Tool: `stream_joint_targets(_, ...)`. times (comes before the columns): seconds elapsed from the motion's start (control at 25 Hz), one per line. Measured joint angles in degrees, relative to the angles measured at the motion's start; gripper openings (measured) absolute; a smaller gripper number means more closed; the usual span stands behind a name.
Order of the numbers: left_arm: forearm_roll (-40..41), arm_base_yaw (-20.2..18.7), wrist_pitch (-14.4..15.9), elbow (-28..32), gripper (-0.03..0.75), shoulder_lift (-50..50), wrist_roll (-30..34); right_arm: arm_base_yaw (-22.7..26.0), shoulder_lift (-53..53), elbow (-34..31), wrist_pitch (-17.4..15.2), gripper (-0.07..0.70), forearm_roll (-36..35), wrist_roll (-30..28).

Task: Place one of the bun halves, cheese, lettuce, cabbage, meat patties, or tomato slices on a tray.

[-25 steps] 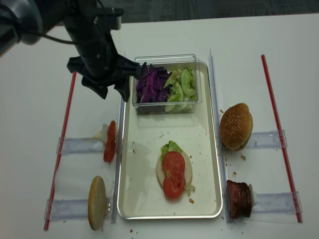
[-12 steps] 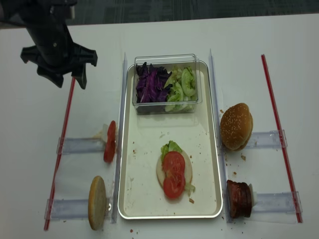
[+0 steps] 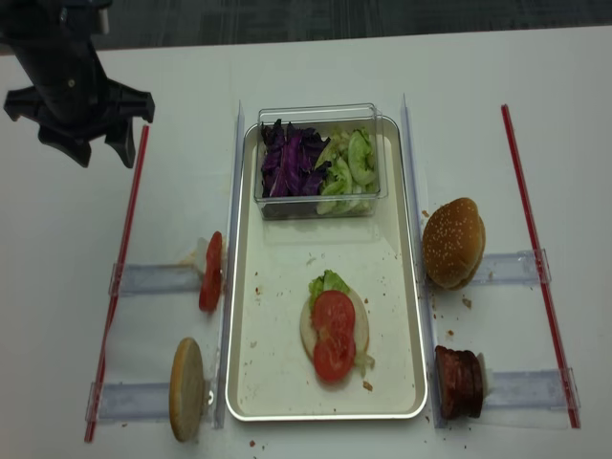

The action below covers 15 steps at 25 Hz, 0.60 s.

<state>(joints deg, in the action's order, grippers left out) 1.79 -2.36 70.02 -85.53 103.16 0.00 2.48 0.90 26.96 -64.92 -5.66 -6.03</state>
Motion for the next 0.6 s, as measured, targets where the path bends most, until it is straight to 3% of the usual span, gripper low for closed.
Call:
stream_joint_targets(0.24,0.0,0.0,-0.1,4.0,0.423,-1.4,1.1,0.0,0.0,0.0,0.0,0.405,0.0,0.0)
stream_joint_targets(0.6,0.0,0.0,-0.7,24.4,0.423,-16.2,1.6,0.0,0.0,0.0,0.0,0.405,0.0,0.1)
